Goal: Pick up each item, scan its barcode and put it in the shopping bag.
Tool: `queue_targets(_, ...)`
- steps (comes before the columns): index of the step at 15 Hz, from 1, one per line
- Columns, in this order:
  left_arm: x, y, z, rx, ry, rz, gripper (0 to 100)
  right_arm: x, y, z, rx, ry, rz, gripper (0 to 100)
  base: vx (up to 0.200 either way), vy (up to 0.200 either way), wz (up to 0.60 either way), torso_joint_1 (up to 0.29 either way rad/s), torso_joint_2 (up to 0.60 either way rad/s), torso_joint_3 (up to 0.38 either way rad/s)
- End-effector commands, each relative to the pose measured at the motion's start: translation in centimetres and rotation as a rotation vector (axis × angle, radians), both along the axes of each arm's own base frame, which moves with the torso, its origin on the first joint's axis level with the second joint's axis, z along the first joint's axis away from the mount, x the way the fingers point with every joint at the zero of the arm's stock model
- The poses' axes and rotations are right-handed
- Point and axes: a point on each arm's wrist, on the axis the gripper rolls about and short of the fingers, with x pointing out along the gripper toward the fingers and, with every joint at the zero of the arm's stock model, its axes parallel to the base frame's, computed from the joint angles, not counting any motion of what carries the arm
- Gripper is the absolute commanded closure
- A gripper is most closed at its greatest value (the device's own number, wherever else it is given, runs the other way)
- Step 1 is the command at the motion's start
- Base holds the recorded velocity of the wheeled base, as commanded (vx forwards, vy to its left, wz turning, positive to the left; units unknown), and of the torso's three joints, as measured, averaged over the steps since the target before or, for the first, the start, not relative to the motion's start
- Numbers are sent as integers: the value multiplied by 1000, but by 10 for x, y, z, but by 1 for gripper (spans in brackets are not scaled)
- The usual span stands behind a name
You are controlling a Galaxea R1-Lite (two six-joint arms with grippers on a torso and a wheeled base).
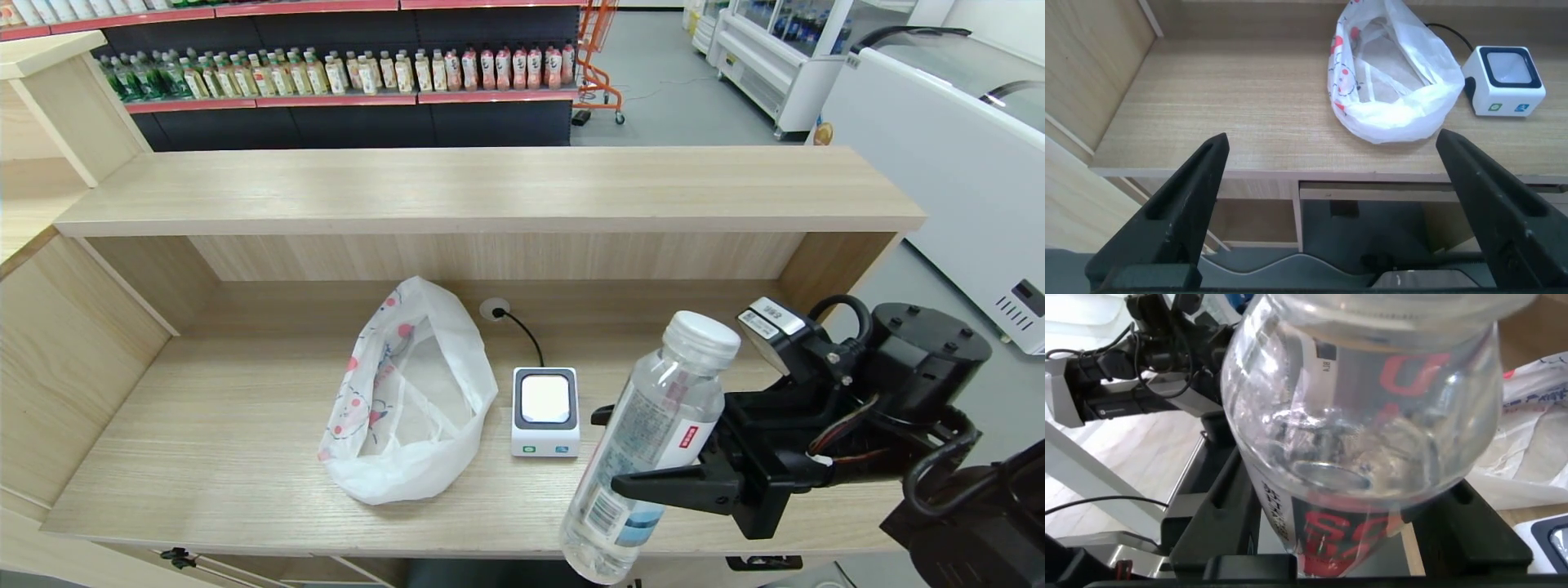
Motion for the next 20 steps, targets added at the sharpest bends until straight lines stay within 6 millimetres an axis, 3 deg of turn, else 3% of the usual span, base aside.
queue_targets(1, 0, 0, 0, 0, 0, -1, 0, -2, -1, 0, -2, 3, 1, 100, 0, 0, 0, 0, 0, 0)
queue_targets(20, 0, 0, 0, 0, 0, 0, 0, -2, -1, 2, 3, -5, 1, 100, 0, 0, 0, 0, 0, 0)
